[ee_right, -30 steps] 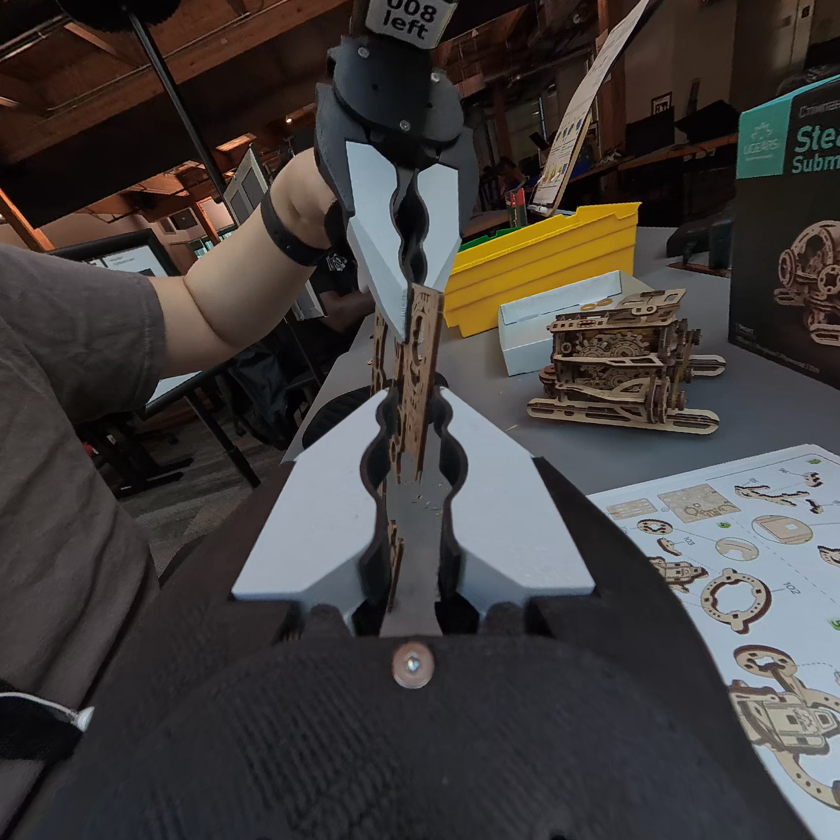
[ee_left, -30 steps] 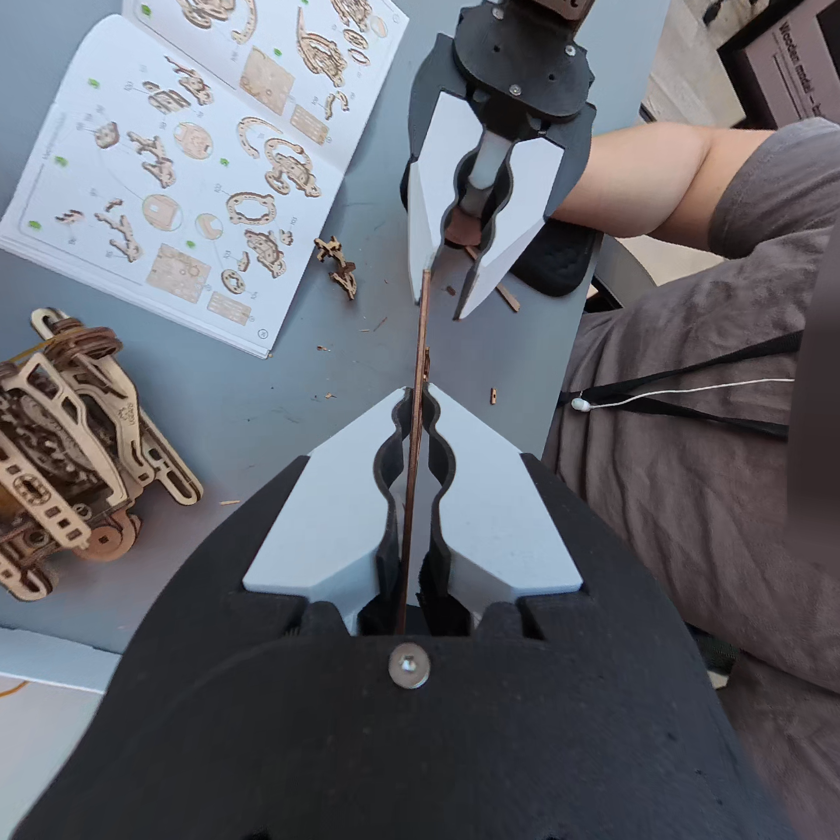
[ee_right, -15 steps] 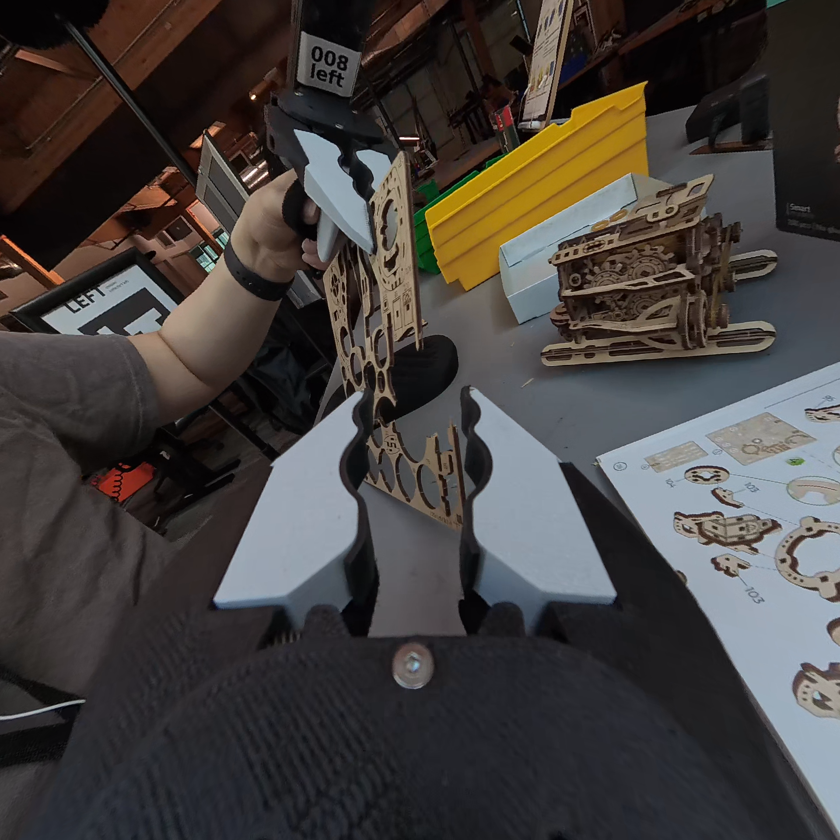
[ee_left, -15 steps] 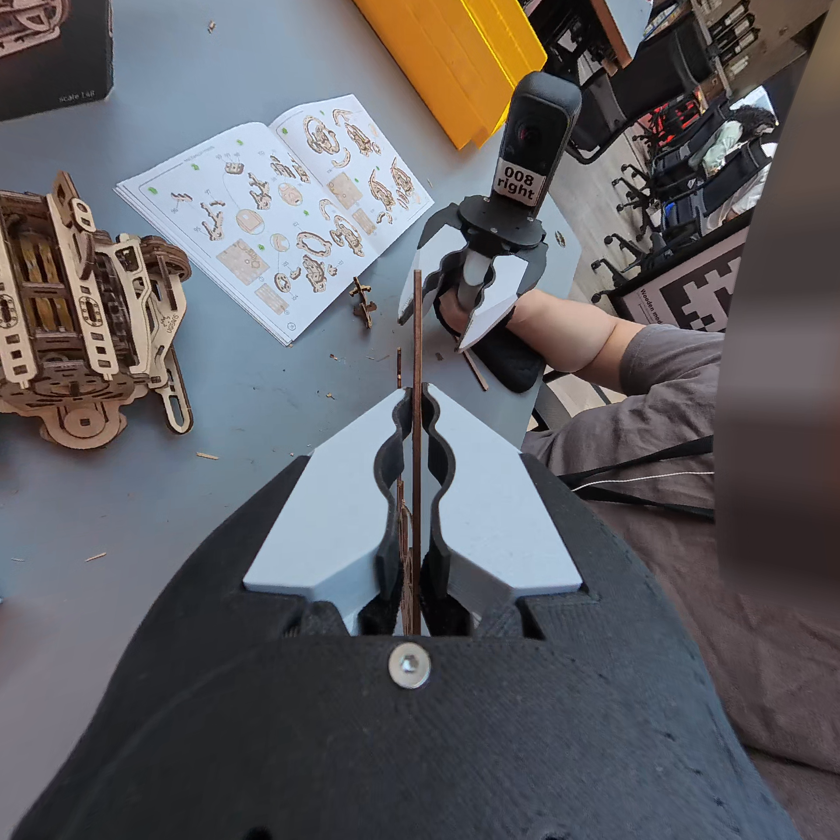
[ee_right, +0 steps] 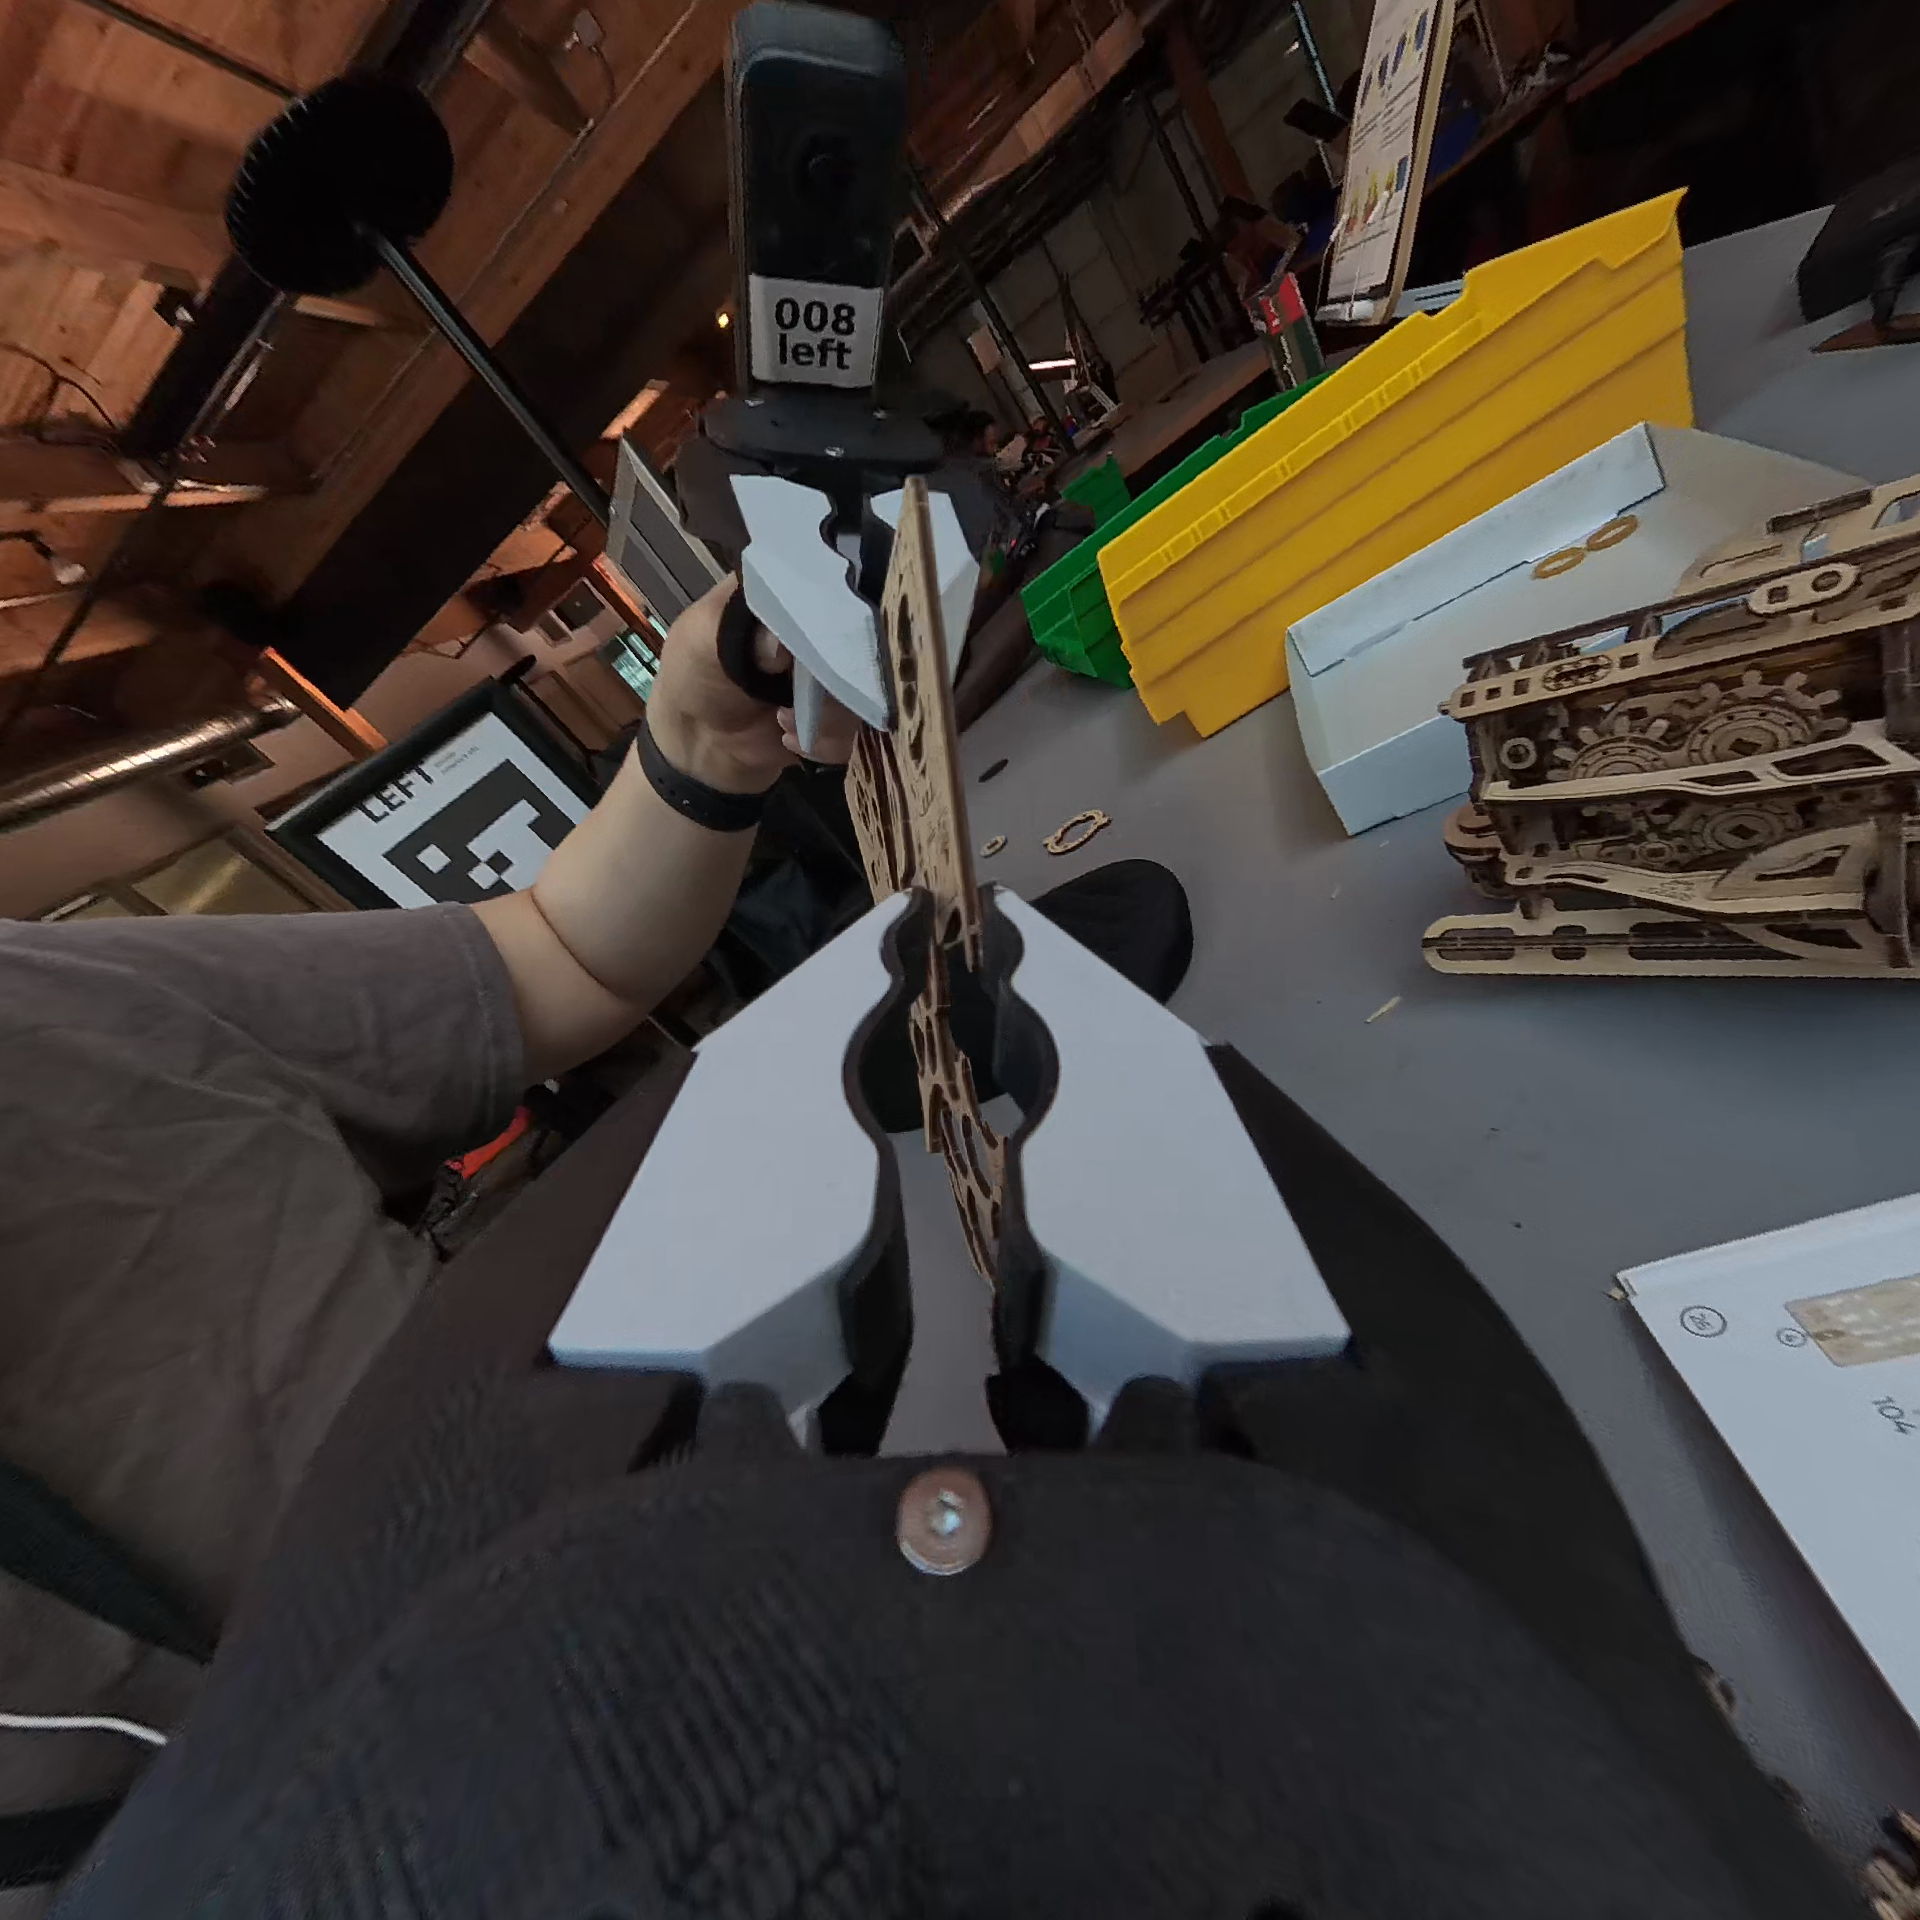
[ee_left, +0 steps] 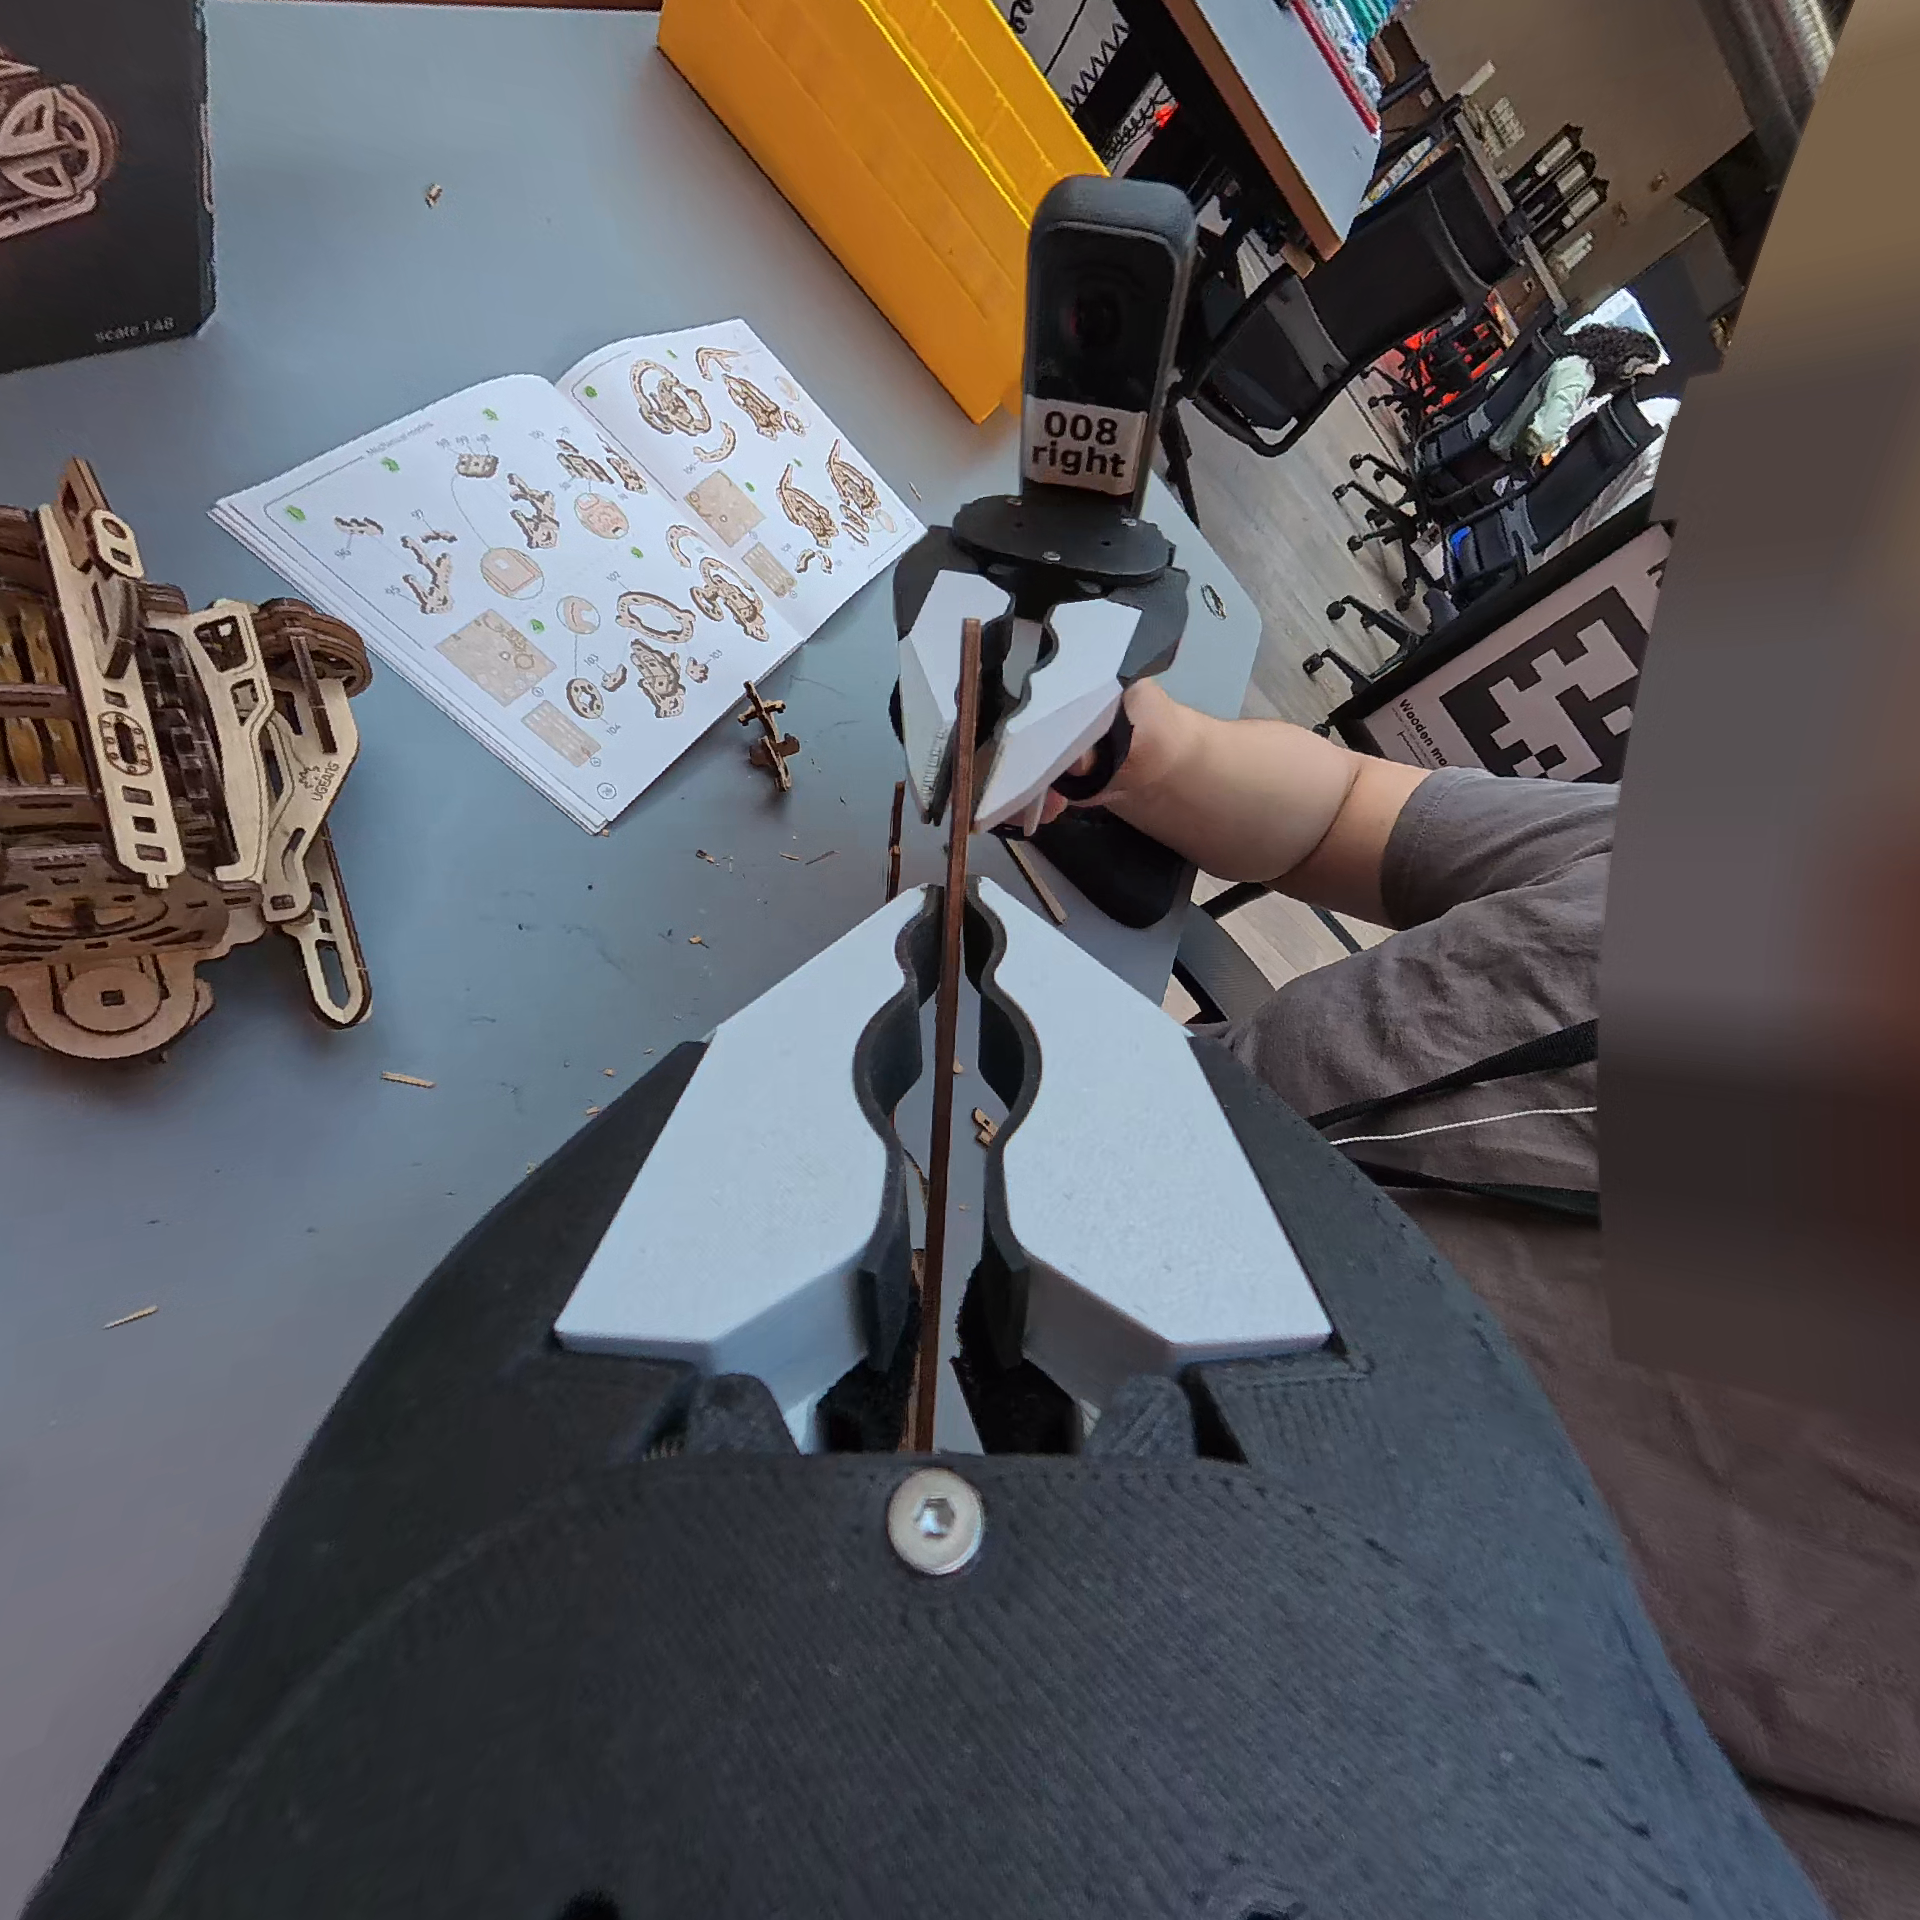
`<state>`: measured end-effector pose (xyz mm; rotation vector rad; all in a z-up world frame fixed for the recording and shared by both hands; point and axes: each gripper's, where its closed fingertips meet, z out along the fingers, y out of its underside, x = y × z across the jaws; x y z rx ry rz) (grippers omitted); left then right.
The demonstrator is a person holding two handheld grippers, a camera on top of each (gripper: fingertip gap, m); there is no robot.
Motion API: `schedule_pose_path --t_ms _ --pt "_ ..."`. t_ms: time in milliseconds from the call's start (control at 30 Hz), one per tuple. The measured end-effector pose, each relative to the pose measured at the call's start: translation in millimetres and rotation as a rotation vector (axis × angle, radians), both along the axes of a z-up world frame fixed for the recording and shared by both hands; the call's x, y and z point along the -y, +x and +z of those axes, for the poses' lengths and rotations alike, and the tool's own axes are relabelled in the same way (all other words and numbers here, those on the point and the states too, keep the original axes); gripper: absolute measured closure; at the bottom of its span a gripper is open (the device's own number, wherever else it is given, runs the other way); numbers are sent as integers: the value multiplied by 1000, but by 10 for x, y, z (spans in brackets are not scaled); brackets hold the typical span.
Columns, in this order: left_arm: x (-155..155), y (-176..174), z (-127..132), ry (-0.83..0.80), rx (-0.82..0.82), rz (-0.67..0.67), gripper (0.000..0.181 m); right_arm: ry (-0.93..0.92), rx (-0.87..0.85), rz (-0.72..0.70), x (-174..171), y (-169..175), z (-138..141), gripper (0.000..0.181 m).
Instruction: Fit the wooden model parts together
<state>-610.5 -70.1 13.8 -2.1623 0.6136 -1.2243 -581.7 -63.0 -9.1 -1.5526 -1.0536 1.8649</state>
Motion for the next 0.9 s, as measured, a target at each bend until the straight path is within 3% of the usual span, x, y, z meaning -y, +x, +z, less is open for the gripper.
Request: schedule_pose_path --t_ms 100,167,267,467,900 --pt "23 -16 30 33 -15 -5 174 -113 -50 78 46 -3 69 181" --pt "30 4 8 30 -53 -32 157 -83 -33 71 48 -28 41 181" --pt "41 97 -62 5 -130 -101 152 -16 -20 81 109 -45 39 181" --pt "91 244 -209 -5 -265 -222 174 11 -27 70 126 -15 49 181" --pt "108 287 -255 -57 -208 -228 180 21 -19 81 140 10 -35 181"
